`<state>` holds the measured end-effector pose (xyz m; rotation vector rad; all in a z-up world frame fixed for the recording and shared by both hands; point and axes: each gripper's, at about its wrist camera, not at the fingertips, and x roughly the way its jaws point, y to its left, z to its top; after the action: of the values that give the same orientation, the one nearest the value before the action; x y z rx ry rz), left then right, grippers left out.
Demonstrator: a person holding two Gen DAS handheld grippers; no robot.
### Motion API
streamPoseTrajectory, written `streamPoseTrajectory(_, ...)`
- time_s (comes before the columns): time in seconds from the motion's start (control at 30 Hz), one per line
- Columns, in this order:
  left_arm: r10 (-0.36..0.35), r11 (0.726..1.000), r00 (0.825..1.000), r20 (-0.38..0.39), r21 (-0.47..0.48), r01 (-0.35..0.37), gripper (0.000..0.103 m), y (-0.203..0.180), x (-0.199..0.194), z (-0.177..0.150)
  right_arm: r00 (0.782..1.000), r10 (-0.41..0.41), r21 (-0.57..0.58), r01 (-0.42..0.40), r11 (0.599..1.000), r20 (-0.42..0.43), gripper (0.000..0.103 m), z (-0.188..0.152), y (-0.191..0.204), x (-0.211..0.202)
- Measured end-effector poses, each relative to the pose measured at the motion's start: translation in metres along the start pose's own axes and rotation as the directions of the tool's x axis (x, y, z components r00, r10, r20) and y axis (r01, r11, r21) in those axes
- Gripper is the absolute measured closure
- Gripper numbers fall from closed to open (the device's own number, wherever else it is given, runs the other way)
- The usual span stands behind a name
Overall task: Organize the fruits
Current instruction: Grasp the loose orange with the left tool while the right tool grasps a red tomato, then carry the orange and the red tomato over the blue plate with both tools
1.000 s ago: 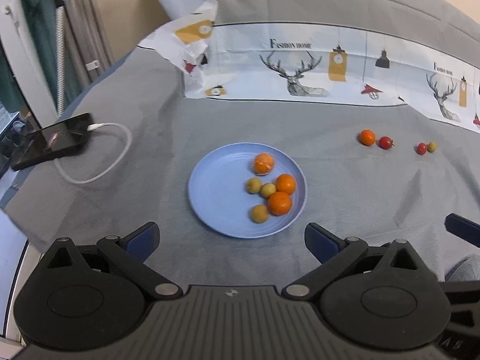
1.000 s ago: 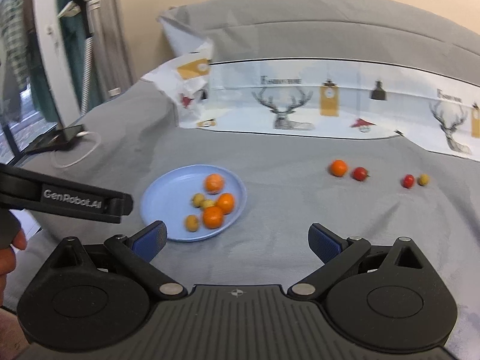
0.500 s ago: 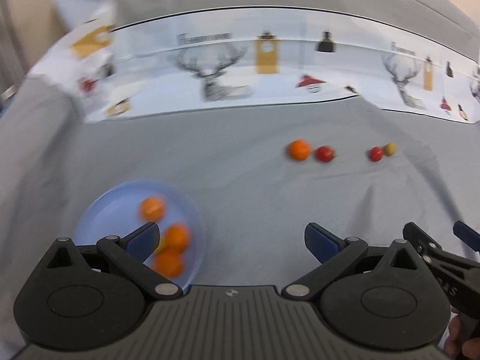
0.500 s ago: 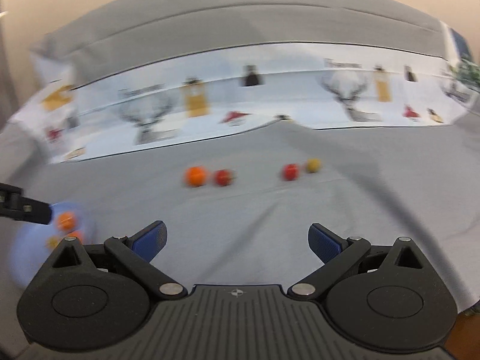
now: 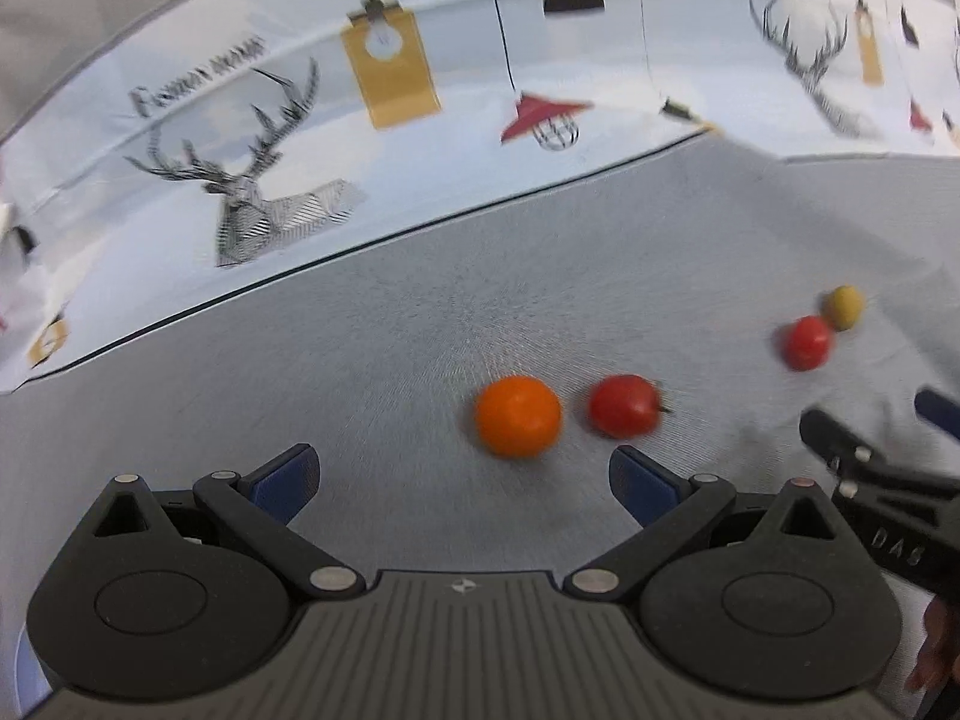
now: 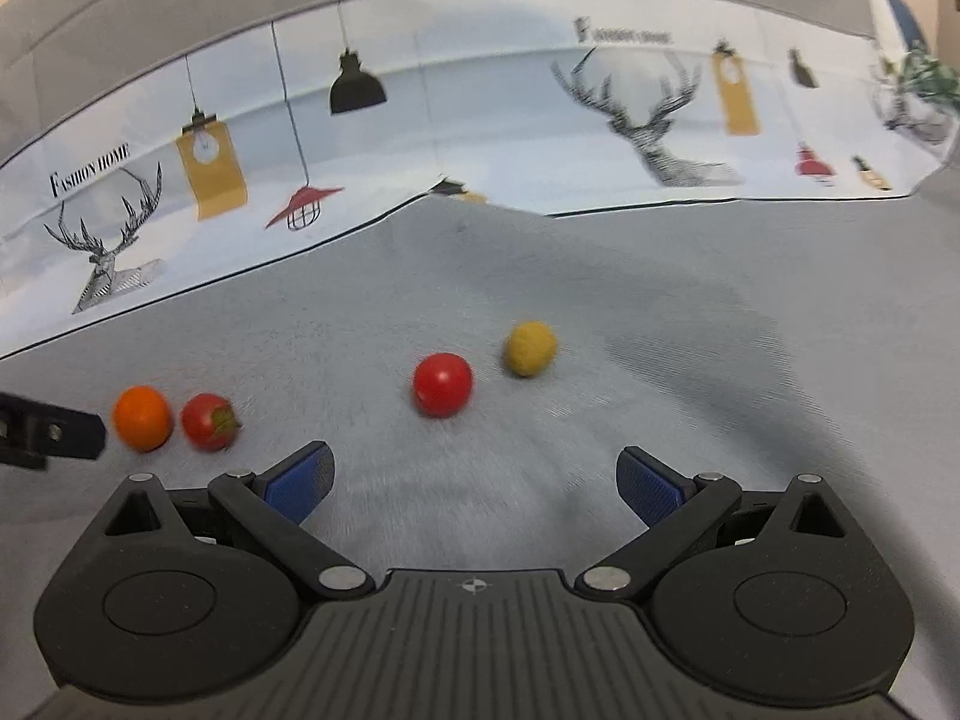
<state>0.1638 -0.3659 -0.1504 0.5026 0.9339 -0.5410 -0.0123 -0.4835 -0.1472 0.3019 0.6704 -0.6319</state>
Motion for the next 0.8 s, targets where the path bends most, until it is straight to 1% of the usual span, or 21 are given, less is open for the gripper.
streamPoseTrajectory(0.07,-0.002,1.000,1.000,-0.021,0.016,0.002,0.000,0.002,0.020,0.005,1.000,0.010,-0.004,-0.010,1.000,0.003,0.003,0.006,0.007,0.018)
streamPoseTrajectory(0.17,-0.023,0.999,0.999,-0.042,0.046,0.025,0.000,0.003,0.044,0.008,1.000,0.021,-0.018,-0.021,1.000,0.004,0.006,0.011,0.017,0.045)
streamPoseTrajectory(0.2,-0.028,0.998,0.998,-0.050,0.053,0.031,0.000,0.004,0.052,0.009,1.000,0.016,-0.031,-0.015,0.999,0.008,0.005,0.011,0.021,0.053)
streamPoseTrajectory(0.27,-0.050,0.998,0.998,-0.038,0.035,0.051,0.000,0.008,0.056,0.011,0.999,-0.016,-0.092,0.020,0.996,0.049,0.006,0.008,0.030,0.060)
streamPoseTrajectory(0.33,-0.061,0.998,0.998,-0.036,0.030,0.062,0.000,0.010,0.057,0.013,0.998,-0.009,-0.090,0.014,0.996,0.060,0.007,0.008,0.031,0.061)
streamPoseTrajectory(0.37,-0.061,0.998,0.998,-0.015,0.025,0.062,0.010,0.011,0.056,0.012,0.998,-0.005,-0.083,0.010,0.996,0.063,0.010,0.009,0.028,0.061)
streamPoseTrajectory(0.4,-0.077,0.997,0.997,0.005,0.028,0.076,0.031,0.011,0.053,0.011,0.998,-0.008,-0.078,0.013,0.997,0.068,0.019,0.008,0.027,0.061)
streamPoseTrajectory(0.43,-0.121,0.992,0.993,0.010,0.038,0.120,0.046,0.010,0.049,0.011,0.997,-0.007,-0.076,0.012,0.997,0.075,0.045,0.008,0.026,0.060)
streamPoseTrajectory(0.47,-0.139,0.989,0.990,0.011,0.046,0.138,0.063,0.010,0.045,0.011,0.996,0.008,-0.082,-0.001,0.997,0.086,0.064,0.008,0.027,0.058)
streamPoseTrajectory(0.5,-0.124,0.991,0.992,0.016,0.056,0.123,0.063,0.008,0.041,0.010,0.996,0.022,-0.095,-0.014,0.995,0.090,0.074,0.009,0.028,0.056)
streamPoseTrajectory(0.57,-0.117,0.992,0.993,0.016,0.053,0.116,0.063,0.010,0.034,0.007,0.996,0.024,-0.113,-0.014,0.993,0.088,0.074,0.007,0.030,0.054)
streamPoseTrajectory(0.67,-0.097,0.995,0.995,-0.023,0.017,0.097,0.063,0.018,0.018,-0.002,0.998,0.017,-0.109,-0.009,0.994,0.068,0.074,0.006,0.030,0.042)
streamPoseTrajectory(0.8,-0.053,0.998,0.997,-0.064,-0.017,0.052,0.063,0.024,-0.023,-0.025,0.997,0.033,-0.103,-0.025,0.994,0.074,0.073,0.005,0.030,0.004)
